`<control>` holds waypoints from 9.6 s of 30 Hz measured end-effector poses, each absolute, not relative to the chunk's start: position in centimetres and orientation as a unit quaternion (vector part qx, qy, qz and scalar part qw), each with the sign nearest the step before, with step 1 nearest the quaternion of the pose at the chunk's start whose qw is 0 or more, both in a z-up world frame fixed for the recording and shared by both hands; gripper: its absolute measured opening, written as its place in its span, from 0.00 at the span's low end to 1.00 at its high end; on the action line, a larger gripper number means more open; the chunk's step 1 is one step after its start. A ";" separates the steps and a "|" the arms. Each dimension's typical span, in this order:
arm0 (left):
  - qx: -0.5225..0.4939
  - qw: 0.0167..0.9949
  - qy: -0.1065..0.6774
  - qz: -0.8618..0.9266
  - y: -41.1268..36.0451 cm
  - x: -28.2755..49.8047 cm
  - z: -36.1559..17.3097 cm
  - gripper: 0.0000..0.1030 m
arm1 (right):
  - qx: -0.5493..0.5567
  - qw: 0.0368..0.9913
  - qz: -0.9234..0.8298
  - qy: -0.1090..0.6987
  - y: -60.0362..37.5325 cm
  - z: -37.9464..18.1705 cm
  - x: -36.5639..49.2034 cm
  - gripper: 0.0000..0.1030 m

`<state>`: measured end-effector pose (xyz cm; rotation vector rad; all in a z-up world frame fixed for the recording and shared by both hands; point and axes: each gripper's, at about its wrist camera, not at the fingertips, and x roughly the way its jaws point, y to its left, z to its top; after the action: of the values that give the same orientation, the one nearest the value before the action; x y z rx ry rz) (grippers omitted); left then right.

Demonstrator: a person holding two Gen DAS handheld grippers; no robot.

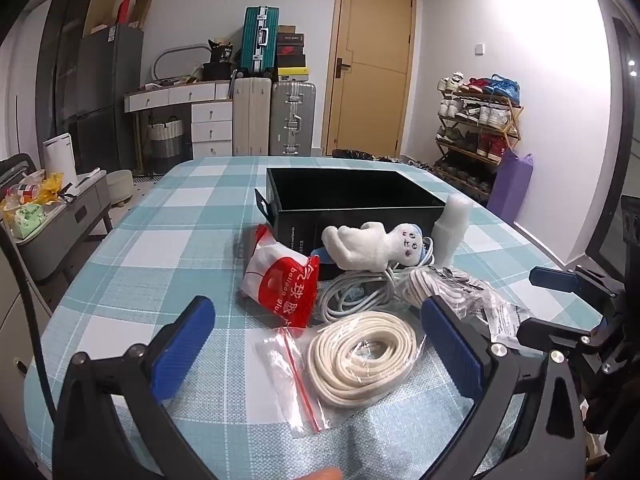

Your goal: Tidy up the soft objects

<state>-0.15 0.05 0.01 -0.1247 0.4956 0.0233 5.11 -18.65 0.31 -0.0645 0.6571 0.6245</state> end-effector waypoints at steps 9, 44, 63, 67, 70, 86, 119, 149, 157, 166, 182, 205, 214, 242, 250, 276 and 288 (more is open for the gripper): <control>-0.053 0.966 0.252 0.013 0.3 -0.2 0.1 1.00 | -0.024 0.894 0.303 0.330 -18.7 0.3 5.4 1.00; -0.042 0.966 0.254 0.011 -0.5 -0.1 0.0 1.00 | -0.027 0.893 0.301 0.335 -18.7 -0.4 5.7 1.00; -0.041 0.966 0.254 0.012 -0.5 -0.1 0.0 1.00 | -0.027 0.893 0.300 0.334 -18.7 -0.4 5.7 1.00; -0.040 0.966 0.254 0.013 -0.6 -0.1 0.0 1.00 | -0.026 0.893 0.300 0.335 -18.7 -0.4 5.7 1.00; -0.038 0.966 0.254 0.013 -0.6 -0.1 0.0 1.00 | -0.026 0.893 0.301 0.334 -18.7 -0.4 5.7 1.00; -0.034 0.966 0.256 0.013 -0.6 -0.1 0.0 1.00 | -0.027 0.892 0.301 0.336 -18.7 -0.5 5.7 1.00; 0.000 0.954 0.300 -0.016 -1.8 0.8 -0.1 1.00 | -0.054 0.878 0.287 0.379 -19.1 -0.6 6.4 1.00; -0.014 0.916 0.400 -0.032 -3.0 3.6 -2.7 0.68 | -0.087 0.859 0.279 0.420 -17.9 -2.8 7.8 0.93; -0.009 0.920 0.390 -0.043 -2.7 2.7 -2.5 0.55 | -0.094 0.856 0.287 0.420 -18.1 -2.9 7.6 0.72; -0.001 0.923 0.382 -0.051 -2.0 1.6 -2.4 0.53 | -0.108 0.855 0.304 0.406 -18.2 -2.8 6.6 0.56; -0.006 0.937 0.344 -0.061 -1.4 -0.5 -0.7 0.52 | -0.121 0.854 0.350 0.366 -18.0 -1.5 3.3 0.46; -0.030 0.960 0.277 -0.031 0.6 0.0 4.6 0.52 | -0.069 0.887 0.346 0.298 -18.2 3.6 3.6 0.46; -0.030 0.966 0.257 -0.024 1.0 1.8 6.2 0.52 | -0.051 0.898 0.334 0.281 -17.5 5.7 5.4 0.46; -0.039 0.965 0.258 -0.007 1.9 8.8 6.7 0.52 | -0.024 0.905 0.313 0.286 -15.8 7.6 13.0 0.46; -0.037 0.963 0.265 -0.010 1.7 10.7 6.3 0.52 | -0.031 0.902 0.312 0.298 -15.1 7.0 15.4 0.46; -0.008 0.951 0.309 -0.013 1.1 14.3 3.9 0.52 | -0.079 0.880 0.308 0.353 -11.6 3.6 20.7 0.46; 0.010 0.943 0.333 -0.015 0.4 15.1 2.6 0.52 | -0.106 0.862 0.307 0.388 -10.3 2.3 21.9 0.46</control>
<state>15.07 0.38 2.63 0.0200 0.6796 -0.0314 21.95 -10.33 2.27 -0.2213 0.8147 0.6431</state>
